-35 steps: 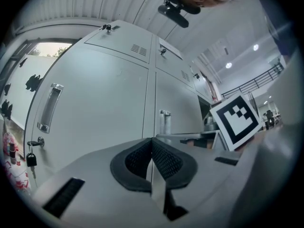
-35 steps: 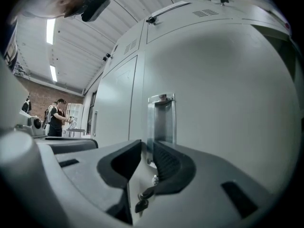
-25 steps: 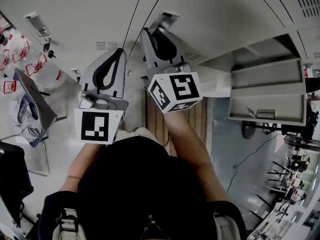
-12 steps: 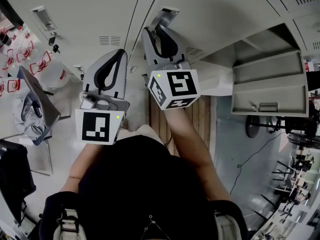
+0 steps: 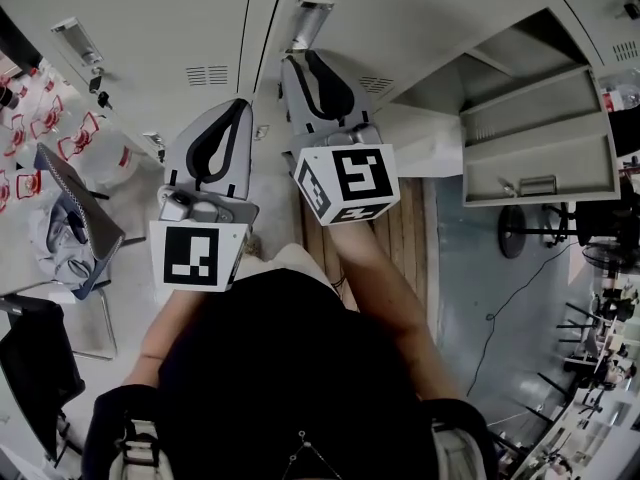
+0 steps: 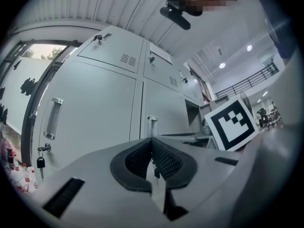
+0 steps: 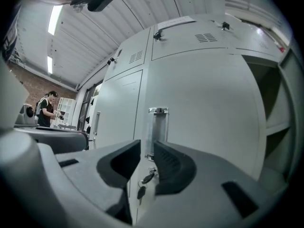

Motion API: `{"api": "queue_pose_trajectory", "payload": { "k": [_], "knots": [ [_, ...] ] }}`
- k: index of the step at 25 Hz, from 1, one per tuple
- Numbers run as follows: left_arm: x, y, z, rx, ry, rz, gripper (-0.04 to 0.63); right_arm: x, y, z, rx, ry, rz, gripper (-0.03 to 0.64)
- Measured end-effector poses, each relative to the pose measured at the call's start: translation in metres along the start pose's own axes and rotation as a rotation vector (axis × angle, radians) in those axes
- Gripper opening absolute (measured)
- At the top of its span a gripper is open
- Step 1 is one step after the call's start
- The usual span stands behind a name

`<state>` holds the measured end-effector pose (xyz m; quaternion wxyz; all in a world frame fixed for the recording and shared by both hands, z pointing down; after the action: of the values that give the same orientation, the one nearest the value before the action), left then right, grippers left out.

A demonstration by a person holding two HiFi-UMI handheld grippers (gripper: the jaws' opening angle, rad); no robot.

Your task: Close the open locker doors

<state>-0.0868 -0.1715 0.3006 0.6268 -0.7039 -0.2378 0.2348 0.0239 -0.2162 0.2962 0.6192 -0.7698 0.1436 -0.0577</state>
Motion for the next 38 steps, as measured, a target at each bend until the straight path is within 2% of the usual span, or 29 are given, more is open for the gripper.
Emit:
{"api": "queue_pose_trajectory", "payload": {
  "k": [4,9,15,19,25,28,32,35,38],
  "knots": [
    [0.011,0.001,-0.001,0.0,-0.028,-0.003,0.003,0.012,-0.003,0.026,0.031,-0.052,-0.033,0.002],
    [0.04,0.005,-0.012,0.003,-0.105,-0.016,0.003,0.037,-0.008,0.071,0.07,-0.142,-0.06,0.002],
    [0.097,0.015,-0.035,0.015,-0.257,-0.054,0.003,0.079,-0.015,0.136,0.117,-0.304,-0.096,0.002],
    [0.148,0.019,-0.058,0.031,-0.371,-0.066,0.003,0.113,-0.027,0.181,0.126,-0.415,-0.106,0.002],
    [0.264,0.029,-0.091,0.049,-0.535,-0.097,0.003,0.185,-0.046,0.265,0.119,-0.547,-0.084,0.002],
    [0.317,0.03,-0.104,0.047,-0.58,-0.098,0.003,0.22,-0.057,0.301,0.112,-0.57,-0.083,0.002],
    [0.379,0.034,-0.123,0.044,-0.588,-0.102,0.003,0.264,-0.07,0.341,0.09,-0.563,-0.07,0.002],
    [0.421,0.045,-0.128,0.036,-0.547,-0.097,0.003,0.292,-0.074,0.369,0.07,-0.513,-0.061,0.002],
    [0.458,0.06,-0.127,0.049,-0.475,-0.1,0.003,0.315,-0.075,0.396,0.048,-0.428,-0.052,0.002]
  ]
}}
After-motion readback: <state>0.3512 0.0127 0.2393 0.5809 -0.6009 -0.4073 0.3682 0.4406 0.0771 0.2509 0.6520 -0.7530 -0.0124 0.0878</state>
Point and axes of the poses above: the fingertips, and each gripper's own axes: z backward along the fingers, x to its right, y out of its top, the point moved 4 cm from there along z, backward along the fingers, and after that the axes turned 15 degrees about -x, right-handed, at the moved point
